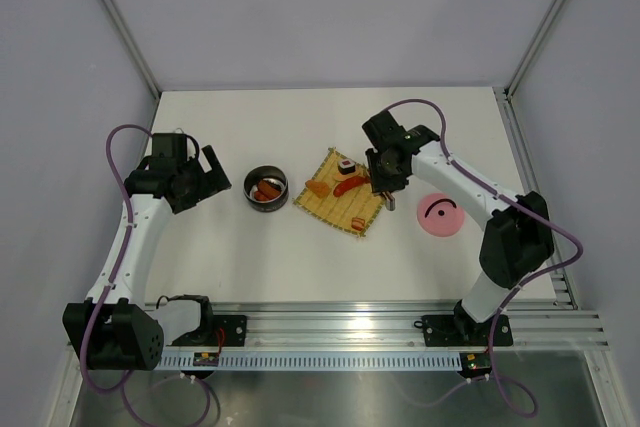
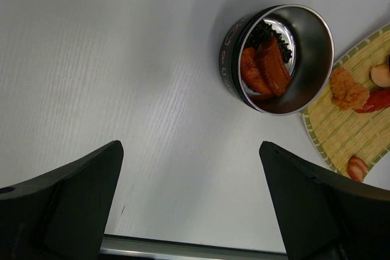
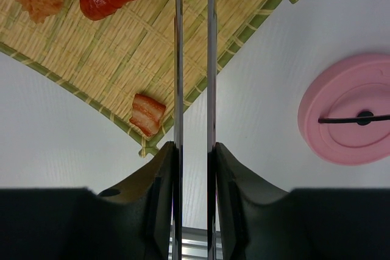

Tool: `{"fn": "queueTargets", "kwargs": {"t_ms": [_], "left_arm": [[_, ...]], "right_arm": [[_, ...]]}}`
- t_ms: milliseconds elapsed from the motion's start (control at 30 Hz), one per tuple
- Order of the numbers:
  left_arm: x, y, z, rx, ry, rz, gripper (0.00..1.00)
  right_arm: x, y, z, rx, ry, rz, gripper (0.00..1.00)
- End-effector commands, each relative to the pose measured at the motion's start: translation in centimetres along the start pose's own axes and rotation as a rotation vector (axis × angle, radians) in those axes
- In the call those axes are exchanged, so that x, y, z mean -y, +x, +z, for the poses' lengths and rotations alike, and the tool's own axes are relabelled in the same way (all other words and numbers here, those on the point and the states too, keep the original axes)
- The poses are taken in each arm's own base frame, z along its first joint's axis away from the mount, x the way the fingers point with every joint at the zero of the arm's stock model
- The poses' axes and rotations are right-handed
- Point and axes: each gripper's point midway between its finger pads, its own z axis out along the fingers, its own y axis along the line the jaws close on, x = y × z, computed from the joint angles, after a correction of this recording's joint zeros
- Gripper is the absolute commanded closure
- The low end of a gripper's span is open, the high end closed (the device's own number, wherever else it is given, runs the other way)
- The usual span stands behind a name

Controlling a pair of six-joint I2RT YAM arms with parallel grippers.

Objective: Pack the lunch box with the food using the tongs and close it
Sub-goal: Pick up the fake food from the plate, then place the fake food in the packing box.

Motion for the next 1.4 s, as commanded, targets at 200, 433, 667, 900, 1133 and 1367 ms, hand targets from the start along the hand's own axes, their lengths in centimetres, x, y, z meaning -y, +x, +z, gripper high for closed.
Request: {"fn": "queueTargets", "kwargs": {"t_ms": [200,433,667,900,1133,1367], "left_arm": [[0.4,-0.7,0.2,0.029,0.025,0.004,0.01],[0.6,-0.6,0.1,0.026,0.037,-0.006,0.01],[0.7,-0.5,-0.1,0.028,0.041,-0.011,0.01],[0.3,-0.3,-0.4,0.028,0.031,0.003,0.01],[0.1,-0.4,-0.9,0.051,0.022,-0.002,0.01],[-0.1,-0.8,-0.7,0.062,0.006,-0.009,0.01]], "right_arm": [[0.1,-1.9,-6.1,0.13,-0.058,0.04,0.76],[-4.0,-2.8,-9.2,0.183,-0.176,-0.02,0.76],[-12.4,-3.3,-9.8,0.192,-0.293,-0.158,0.76],[-18.8,-3.2,-8.1,0.155,-0.363,-0.287,0.76],[-20.5,-3.2,-5.1,0.113,-0.35,-0.318,0.69],[-20.9,-3.2,-5.2,0.103,-0.366,-0.327,0.39]]}}
